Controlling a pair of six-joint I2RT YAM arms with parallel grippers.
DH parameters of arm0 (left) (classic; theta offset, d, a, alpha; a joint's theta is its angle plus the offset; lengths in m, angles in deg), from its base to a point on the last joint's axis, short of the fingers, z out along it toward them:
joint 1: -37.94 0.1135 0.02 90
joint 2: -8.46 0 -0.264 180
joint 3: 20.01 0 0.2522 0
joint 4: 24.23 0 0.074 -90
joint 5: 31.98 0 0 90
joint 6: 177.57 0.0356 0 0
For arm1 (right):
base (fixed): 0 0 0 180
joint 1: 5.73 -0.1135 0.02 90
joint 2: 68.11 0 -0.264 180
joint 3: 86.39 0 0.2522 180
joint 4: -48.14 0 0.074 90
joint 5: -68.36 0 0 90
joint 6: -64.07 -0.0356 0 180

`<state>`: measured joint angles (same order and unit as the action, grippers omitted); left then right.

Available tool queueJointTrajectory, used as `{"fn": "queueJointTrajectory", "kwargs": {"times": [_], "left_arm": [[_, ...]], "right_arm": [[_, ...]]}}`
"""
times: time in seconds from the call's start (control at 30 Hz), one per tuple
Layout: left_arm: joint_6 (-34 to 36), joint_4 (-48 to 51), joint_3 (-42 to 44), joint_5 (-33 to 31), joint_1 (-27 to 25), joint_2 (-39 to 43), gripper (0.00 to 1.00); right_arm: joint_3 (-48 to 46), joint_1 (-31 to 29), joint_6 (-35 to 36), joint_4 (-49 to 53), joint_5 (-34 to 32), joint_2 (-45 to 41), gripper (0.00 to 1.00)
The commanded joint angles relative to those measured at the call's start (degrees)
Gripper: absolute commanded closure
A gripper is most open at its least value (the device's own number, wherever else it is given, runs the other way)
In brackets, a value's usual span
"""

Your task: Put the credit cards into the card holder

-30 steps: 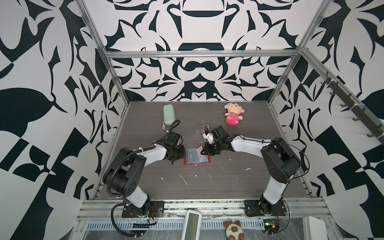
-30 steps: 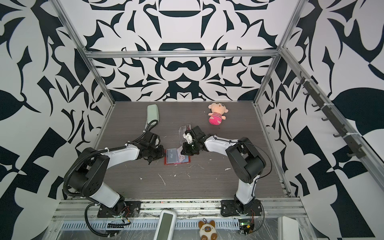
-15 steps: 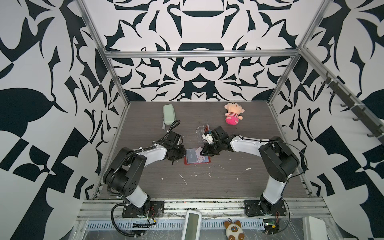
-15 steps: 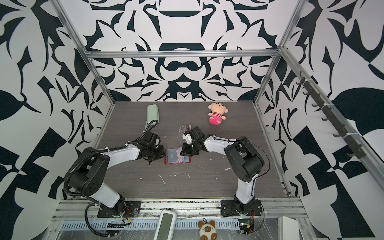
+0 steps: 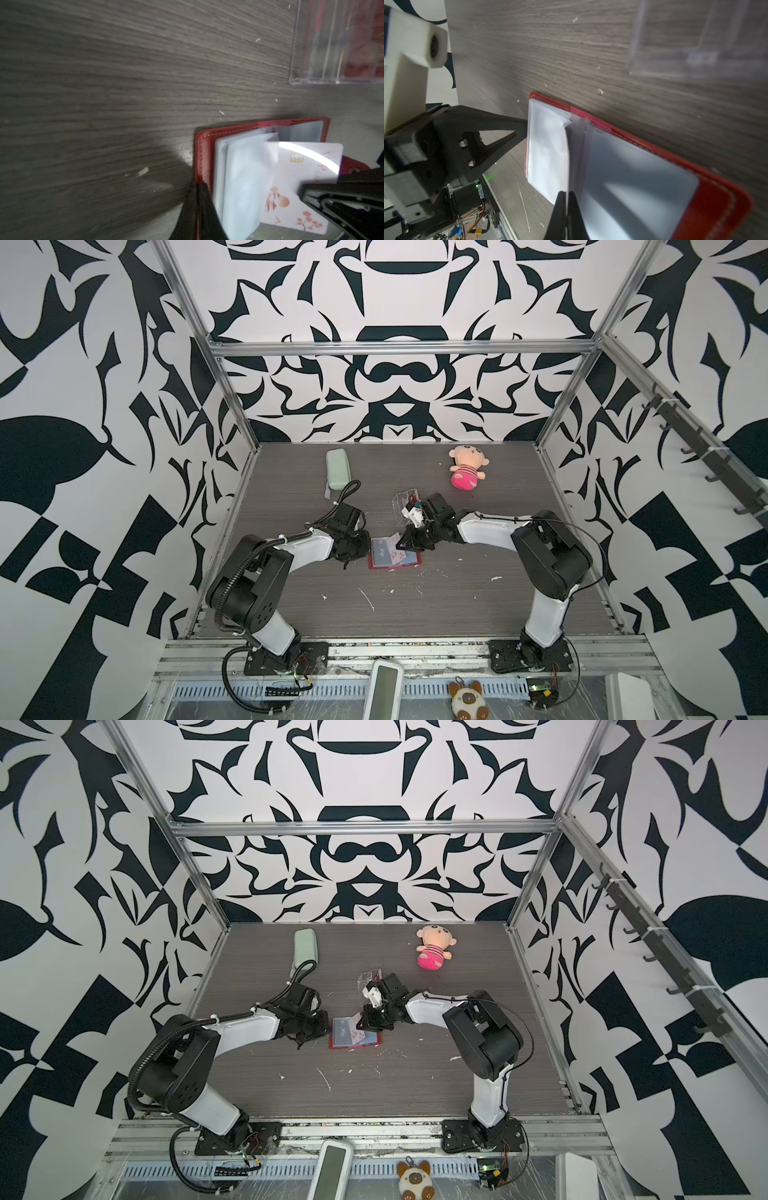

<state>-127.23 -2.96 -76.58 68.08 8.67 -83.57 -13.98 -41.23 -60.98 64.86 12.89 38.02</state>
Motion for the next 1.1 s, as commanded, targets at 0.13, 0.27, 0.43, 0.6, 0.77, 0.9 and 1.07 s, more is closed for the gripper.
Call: {"fn": "queueJointTrajectory", "kwargs": {"times": [0.13,0.27,0.43,0.6,0.77,0.9,1.07], "left_arm": [[-0.7,2.2,2.1,-1.0,-0.6,-1.4,0.98],[-0.8,2.2,2.2,-1.1,-0.6,-1.5,1.0],[-0.7,2.2,2.3,-1.0,-0.8,-1.6,1.0],[-0.7,2.2,2.5,-0.9,-1.0,-1.6,1.0],[-0.8,2.1,2.6,-1.1,-1.1,-1.5,1.0],[-0.9,2.1,2.6,-1.1,-1.3,-1.7,1.0],[-0.9,2.2,2.8,-1.3,-1.5,-1.7,1.0]], "right_arm": [[-2.5,-0.1,-2.8,-4.6,0.2,0.0,1.0],[-3.9,0.0,-3.0,-5.5,-0.3,-0.2,1.0],[-6.2,0.0,-4.3,-9.1,-0.4,-0.1,1.0],[-7.7,0.1,-4.5,-9.8,-1.8,-0.4,1.0],[-8.6,0.1,-4.6,-10.3,-2.1,-0.2,1.0],[-9.0,0.0,-4.5,-10.2,-2.9,-0.4,0.98],[-8.6,-0.1,-3.3,-7.7,-4.5,-1.2,0.8]]}}
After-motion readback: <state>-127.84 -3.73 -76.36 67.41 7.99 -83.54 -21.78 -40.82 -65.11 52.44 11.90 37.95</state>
